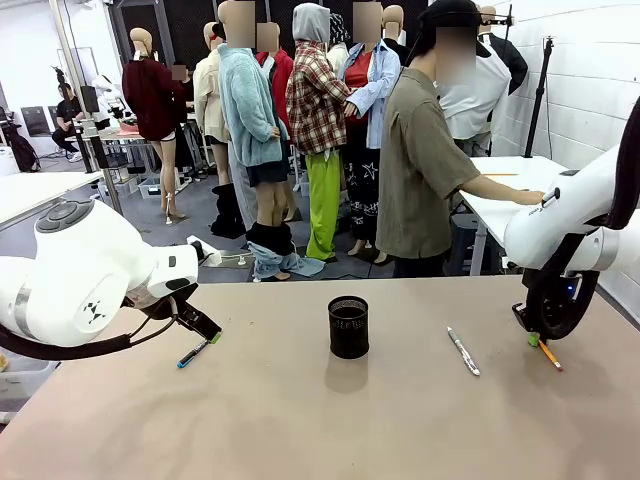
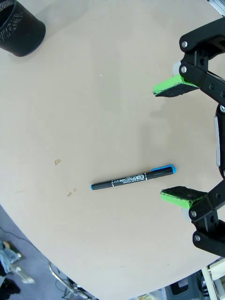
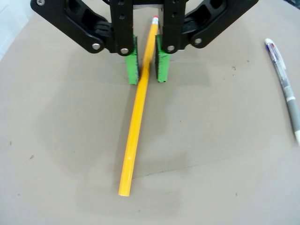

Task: Place the pens into the pen holder.
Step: Pick up a writing instrument from the table and place it into the Pen holder.

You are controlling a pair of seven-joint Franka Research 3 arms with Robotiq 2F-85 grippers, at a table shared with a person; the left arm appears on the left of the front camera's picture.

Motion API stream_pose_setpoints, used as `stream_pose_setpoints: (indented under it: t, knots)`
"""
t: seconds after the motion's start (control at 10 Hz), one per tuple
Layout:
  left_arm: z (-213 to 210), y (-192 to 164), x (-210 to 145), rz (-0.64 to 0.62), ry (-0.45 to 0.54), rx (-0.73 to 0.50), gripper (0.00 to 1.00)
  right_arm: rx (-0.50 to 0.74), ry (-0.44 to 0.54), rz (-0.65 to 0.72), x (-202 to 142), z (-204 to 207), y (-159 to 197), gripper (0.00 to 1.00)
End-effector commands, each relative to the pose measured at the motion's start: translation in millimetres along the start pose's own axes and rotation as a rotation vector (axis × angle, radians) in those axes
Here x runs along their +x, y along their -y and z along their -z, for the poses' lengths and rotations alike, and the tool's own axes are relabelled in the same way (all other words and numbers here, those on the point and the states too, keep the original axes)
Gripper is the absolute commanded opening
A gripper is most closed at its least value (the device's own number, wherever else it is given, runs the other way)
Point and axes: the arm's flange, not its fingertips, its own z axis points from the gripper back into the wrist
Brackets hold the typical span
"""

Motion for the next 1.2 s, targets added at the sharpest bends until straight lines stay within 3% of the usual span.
stream_pose_setpoints:
  t: [0.0,0.3,0.7,0.8,1.1]
  knots:
    - [-1,-1,0,-0.004,0.003,0.001,1.0,0.007,-0.025,-0.026,1,1,-3,0.0]
    - [-1,-1,0,-0.004,0.003,0.001,1.0,0.048,0.09,-0.133,-17,-26,-21,0.0]
    - [-1,-1,0,-0.004,0.003,0.001,1.0,0.298,0.441,-0.58,-45,-81,-53,0.0]
    - [-1,-1,0,-0.004,0.003,0.001,1.0,0.399,0.582,-0.732,-44,-92,-68,0.0]
    - [-1,-1,0,-0.004,0.003,0.001,1.0,0.598,0.899,-0.877,-24,-112,-102,0.0]
